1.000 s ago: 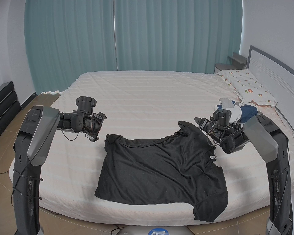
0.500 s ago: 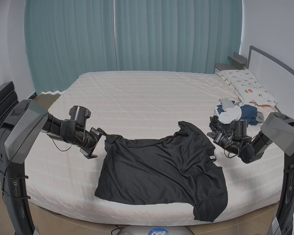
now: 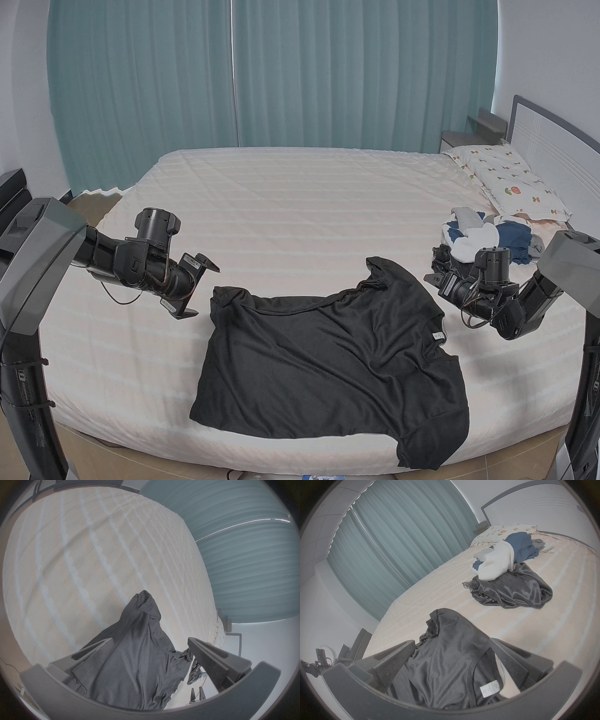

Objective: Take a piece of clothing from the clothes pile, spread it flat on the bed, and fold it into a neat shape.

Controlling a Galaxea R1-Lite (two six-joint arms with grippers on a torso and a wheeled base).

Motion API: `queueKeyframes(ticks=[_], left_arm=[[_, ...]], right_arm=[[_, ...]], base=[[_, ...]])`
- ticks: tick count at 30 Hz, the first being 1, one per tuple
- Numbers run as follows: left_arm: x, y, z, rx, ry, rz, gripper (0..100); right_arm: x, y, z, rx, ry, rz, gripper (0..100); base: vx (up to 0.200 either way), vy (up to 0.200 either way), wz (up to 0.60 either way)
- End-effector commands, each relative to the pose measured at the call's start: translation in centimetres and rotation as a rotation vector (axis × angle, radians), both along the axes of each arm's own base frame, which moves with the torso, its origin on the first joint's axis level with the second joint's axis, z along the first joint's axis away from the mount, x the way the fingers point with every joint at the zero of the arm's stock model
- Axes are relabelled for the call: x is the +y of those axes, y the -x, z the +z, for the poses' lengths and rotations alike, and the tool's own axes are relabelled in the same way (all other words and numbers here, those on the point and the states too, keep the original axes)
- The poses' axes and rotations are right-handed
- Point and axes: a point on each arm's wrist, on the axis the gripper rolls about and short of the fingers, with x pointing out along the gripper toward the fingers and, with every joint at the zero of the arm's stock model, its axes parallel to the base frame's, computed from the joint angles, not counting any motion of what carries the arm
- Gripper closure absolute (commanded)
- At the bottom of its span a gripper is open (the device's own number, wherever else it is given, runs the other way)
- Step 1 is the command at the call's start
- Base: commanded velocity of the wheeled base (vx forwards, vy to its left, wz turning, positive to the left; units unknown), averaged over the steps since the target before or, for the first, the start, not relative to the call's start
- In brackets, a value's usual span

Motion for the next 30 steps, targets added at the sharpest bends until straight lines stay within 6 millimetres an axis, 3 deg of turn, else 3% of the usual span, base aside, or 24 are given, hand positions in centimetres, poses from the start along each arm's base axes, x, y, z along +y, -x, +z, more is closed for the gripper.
queueKeyframes(ticks=[1, 9, 13, 23, 30], left_arm=[[-0.3, -0.8, -0.8, 0.001, -0.008, -0.005, 0], [-1.0, -4.4, -2.4, -0.046, -0.032, 0.018, 0], [-2.1, -5.9, -4.3, -0.053, -0.034, 0.005, 0], [-2.1, -8.7, -6.2, -0.101, -0.053, 0.037, 0], [-2.3, -9.1, -7.6, -0.100, -0.099, 0.027, 0]], right_arm=[[0.2, -0.2, -0.6, 0.013, 0.000, 0.005, 0], [0.4, -0.3, -0.8, 0.019, -0.033, -0.006, 0], [0.5, -0.1, -1.0, 0.029, -0.041, -0.011, 0], [0.4, 0.9, -1.4, 0.051, -0.034, -0.019, 0], [0.3, 1.2, -1.9, 0.039, -0.032, -0.017, 0]], base=[[0.000, 0.000, 0.00], [0.000, 0.000, 0.00], [0.000, 0.000, 0.00], [0.000, 0.000, 0.00], [0.000, 0.000, 0.00]])
